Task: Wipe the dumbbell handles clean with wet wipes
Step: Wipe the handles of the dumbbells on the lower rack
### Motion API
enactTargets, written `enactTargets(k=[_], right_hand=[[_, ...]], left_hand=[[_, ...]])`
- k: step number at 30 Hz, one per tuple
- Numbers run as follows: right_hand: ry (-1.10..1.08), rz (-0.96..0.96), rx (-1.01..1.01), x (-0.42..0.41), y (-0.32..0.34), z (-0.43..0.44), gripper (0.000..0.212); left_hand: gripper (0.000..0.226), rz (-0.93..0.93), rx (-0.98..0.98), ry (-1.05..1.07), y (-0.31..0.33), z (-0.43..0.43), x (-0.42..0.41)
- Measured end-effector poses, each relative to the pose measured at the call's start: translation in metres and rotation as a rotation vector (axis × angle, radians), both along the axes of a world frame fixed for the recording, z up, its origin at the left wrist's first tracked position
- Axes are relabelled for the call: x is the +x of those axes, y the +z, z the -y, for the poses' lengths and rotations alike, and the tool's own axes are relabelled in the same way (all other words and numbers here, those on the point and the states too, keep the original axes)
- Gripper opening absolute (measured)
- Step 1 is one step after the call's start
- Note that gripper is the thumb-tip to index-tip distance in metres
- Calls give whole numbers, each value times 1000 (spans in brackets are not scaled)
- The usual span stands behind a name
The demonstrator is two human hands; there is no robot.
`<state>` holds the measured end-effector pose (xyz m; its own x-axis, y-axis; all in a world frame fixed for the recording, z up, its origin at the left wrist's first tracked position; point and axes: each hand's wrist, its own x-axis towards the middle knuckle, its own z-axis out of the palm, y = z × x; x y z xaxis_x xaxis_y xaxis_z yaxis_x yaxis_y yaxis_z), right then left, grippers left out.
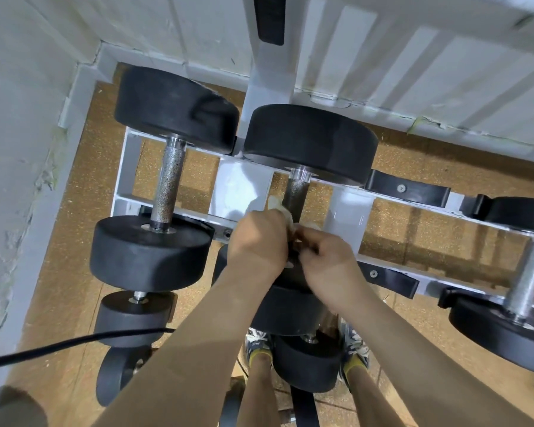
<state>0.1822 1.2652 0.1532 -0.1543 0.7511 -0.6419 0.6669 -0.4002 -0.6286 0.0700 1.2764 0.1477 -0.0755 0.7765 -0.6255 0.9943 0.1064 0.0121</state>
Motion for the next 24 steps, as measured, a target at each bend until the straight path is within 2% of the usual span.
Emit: enactTargets(k=[3, 6, 9, 11, 14, 15, 17, 19, 21, 24], right_hand=[[-410, -158, 93, -9, -8, -22, 21], [-437, -196, 81, -18, -5, -14, 20], [-374, -175, 15, -9, 1, 10, 16], [-270, -204, -105, 2, 8, 7, 19], [-63, -317, -248, 11, 13, -7, 16], [-7, -316, -215, 11, 13, -9, 15], [196, -187, -9, 6, 11, -13, 18], [548, -105, 159, -2, 1, -14, 31], [871, -59, 173, -6, -9, -17, 42], [1110, 42, 296, -3, -21, -26, 41]], left_hand=[[20, 0, -73, 30, 15, 9, 4], [20, 38, -20, 22, 19, 21, 7], [22, 361, 155, 114, 13, 44, 1], [25, 549, 246, 216, 11, 55, -7], [31, 654, 349, 342, 14, 71, -16], [31, 671, 388, 446, 17, 78, -20], [30, 673, 445, 631, 20, 91, -28], [38, 638, 394, 674, 18, 106, -30], [46, 618, 343, 666, 12, 115, -26], [49, 554, 423, 718, 1, 111, -15]])
